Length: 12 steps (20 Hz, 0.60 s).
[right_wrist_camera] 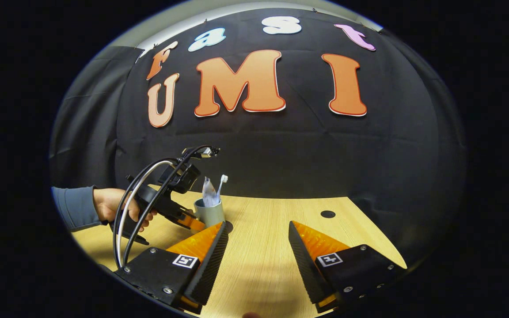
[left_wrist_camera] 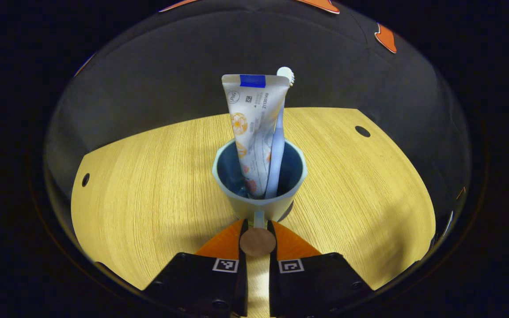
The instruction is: Put the toothbrush and toothpaste on the desktop into the cup, then pick up the cup and place it on the coaster on the desktop.
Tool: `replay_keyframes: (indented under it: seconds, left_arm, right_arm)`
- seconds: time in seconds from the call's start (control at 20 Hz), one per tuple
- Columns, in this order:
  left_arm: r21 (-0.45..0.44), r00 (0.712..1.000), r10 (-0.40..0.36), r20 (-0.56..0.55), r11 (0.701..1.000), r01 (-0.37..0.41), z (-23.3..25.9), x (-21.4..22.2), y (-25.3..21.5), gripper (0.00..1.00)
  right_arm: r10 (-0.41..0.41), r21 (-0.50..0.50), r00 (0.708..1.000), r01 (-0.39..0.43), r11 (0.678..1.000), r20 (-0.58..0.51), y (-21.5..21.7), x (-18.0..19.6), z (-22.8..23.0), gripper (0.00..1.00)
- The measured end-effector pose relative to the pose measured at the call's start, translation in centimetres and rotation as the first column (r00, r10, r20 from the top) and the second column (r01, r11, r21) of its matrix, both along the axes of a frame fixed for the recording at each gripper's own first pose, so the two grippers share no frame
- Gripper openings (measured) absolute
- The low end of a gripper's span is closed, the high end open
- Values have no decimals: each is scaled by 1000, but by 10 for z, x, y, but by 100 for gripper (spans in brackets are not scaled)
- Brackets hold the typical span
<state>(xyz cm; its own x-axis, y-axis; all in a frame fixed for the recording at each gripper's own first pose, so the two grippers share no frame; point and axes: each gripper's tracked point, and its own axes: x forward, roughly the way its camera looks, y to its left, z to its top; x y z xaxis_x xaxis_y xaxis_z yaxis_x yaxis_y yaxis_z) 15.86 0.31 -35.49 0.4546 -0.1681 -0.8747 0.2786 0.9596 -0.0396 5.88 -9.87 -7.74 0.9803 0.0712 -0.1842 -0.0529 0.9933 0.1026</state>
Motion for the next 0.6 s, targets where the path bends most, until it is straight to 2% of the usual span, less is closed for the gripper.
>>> replay_keyframes:
  seconds: [0.1, 0.15, 0.3, 0.35, 0.45, 0.6]
  left_arm:
    - [-25, 998, 3, 59, 1000, -2, 13, 8, 0, 31]
    - [-26, 995, 3, 99, 1000, 0, 24, 13, 2, 35]
    - [-19, 977, -9, 214, 1000, 13, 45, 24, 4, 75]
    - [-19, 968, -8, 249, 1000, 13, 54, 25, 7, 85]
    - [-20, 950, -10, 313, 1000, 17, 67, 27, 11, 93]
    - [-25, 911, -5, 413, 1000, 17, 91, 23, 19, 95]
  right_arm:
    - [-3, 2, 1000, 3, 1000, 2, 0, -1, 2, 83]
    - [-6, 7, 1000, 6, 1000, 4, 0, -1, 4, 83]
    - [-6, 8, 1000, 6, 1000, 18, 4, -6, 11, 83]
    - [-8, 0, 1000, 8, 1000, 23, 6, -7, 14, 83]
    - [-11, -10, 999, 11, 1000, 34, 9, -10, 20, 83]
    - [-18, -20, 997, 20, 1000, 76, 17, -14, 37, 83]
